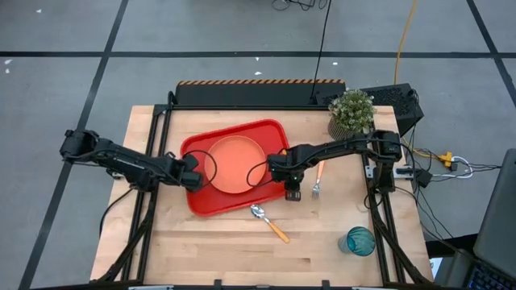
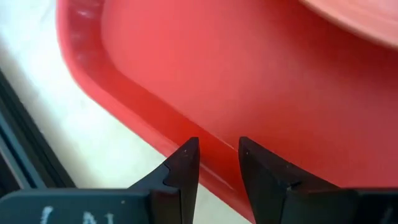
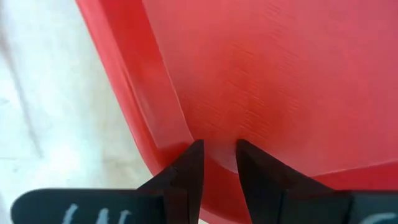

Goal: Pick and place plate/cup/fork/spoon on tray
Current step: Move the orange serving tray to the center of the table

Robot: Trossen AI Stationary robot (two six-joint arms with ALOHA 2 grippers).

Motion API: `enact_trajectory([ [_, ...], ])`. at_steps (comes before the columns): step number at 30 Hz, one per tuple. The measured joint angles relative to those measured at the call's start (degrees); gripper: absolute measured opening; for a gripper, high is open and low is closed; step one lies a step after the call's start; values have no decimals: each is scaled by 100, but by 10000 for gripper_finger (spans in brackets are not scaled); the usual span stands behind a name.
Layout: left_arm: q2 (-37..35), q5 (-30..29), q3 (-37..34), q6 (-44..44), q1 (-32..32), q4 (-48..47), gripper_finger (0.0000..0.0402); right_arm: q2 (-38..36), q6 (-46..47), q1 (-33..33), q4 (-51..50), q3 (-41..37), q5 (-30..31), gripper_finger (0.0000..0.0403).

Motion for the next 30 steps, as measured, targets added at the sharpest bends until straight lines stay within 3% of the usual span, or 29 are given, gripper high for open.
enact_trajectory([
  [11,0,-429,-13,780,500,265,118,-4,126,273,-47,-7,-26,91],
  [16,-172,-721,106,955,647,241,118,-314,563,178,-287,-24,634,91],
  [22,-672,-815,735,1277,677,-125,118,-1153,1100,-35,-329,-17,977,91],
  [27,-1028,-529,1233,397,586,-1537,118,-1792,1462,-249,-294,-52,2207,91],
  [30,-1109,309,1176,-448,405,-2073,118,-2025,1606,-500,-285,-272,2185,91],
])
